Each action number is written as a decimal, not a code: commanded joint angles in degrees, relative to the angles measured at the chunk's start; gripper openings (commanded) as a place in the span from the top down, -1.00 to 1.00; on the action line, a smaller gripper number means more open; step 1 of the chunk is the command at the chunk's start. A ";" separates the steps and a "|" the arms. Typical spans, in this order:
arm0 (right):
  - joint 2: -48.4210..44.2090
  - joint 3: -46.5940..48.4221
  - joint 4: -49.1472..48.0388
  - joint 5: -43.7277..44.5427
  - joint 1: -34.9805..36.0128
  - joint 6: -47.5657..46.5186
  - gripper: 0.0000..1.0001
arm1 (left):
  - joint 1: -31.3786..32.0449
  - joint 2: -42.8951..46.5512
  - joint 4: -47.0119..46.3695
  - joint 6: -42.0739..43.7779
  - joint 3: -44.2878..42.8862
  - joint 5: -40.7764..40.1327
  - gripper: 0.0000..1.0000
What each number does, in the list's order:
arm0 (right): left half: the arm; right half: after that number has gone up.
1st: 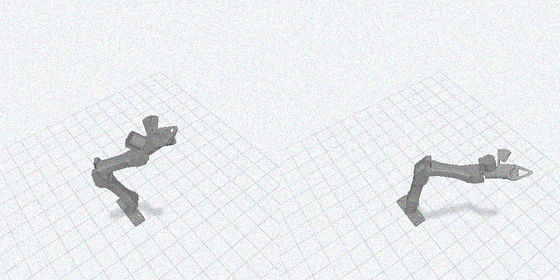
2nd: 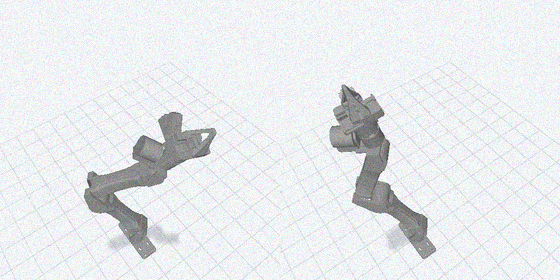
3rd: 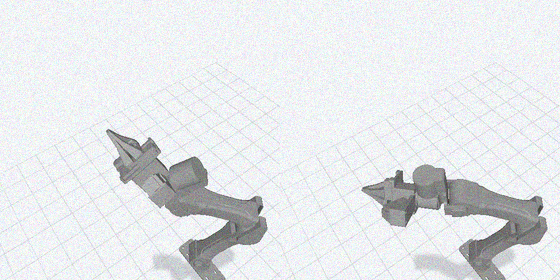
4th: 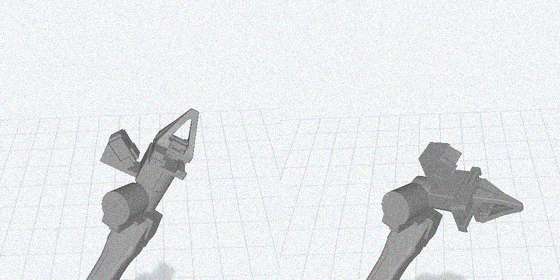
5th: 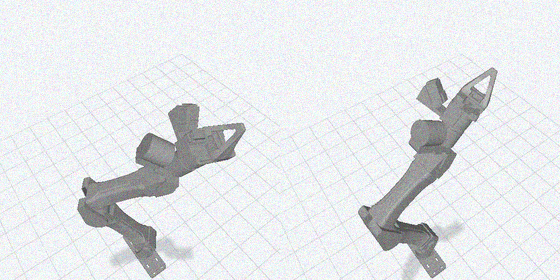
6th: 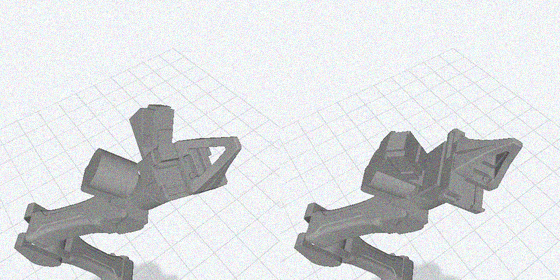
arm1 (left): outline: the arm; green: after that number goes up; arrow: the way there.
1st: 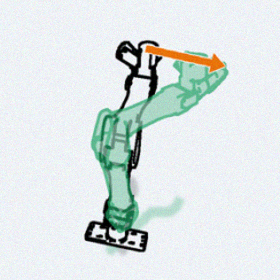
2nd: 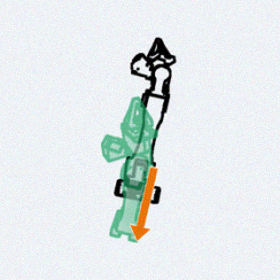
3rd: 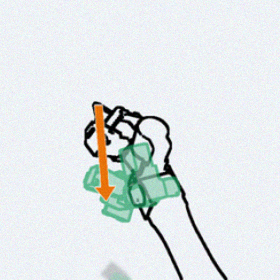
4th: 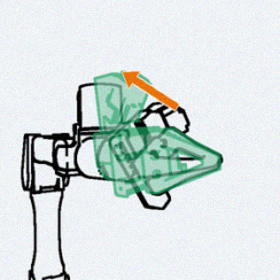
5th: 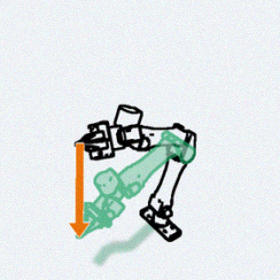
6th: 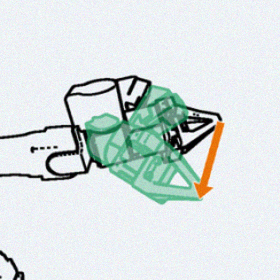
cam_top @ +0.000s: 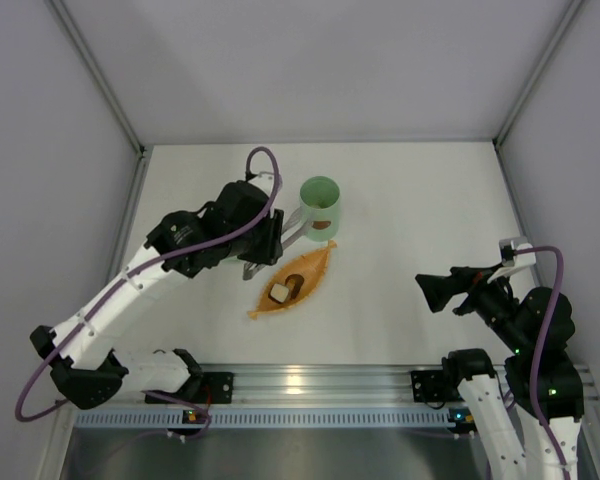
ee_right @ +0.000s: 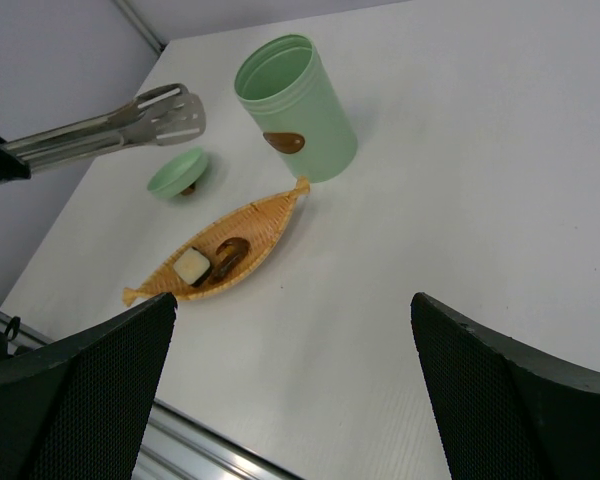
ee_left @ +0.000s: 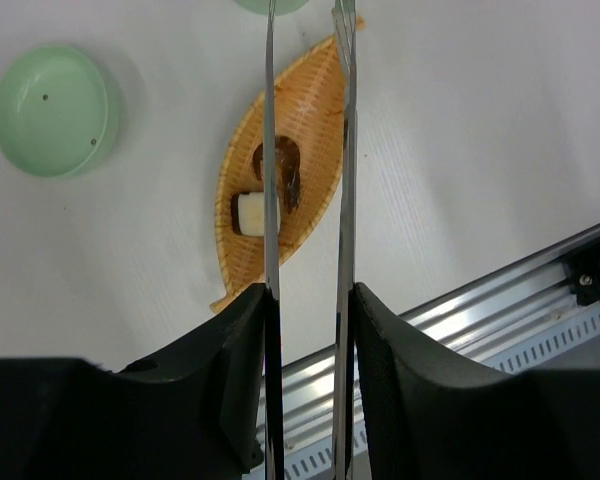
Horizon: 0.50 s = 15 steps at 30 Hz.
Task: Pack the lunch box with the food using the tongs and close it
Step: Place the fake food in the packing box, then pick up the fake food from the plate.
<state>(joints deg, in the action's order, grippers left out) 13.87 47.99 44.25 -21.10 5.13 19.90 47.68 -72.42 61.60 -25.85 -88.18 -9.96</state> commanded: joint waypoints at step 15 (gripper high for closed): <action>-0.24 0.27 0.66 0.10 0.50 -0.92 -0.99 | 0.04 5.45 10.20 0.62 14.35 0.99 0.00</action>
<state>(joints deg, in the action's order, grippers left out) 13.87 47.99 44.25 -21.10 5.13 19.79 47.68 -69.17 69.93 -25.58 -74.08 -8.56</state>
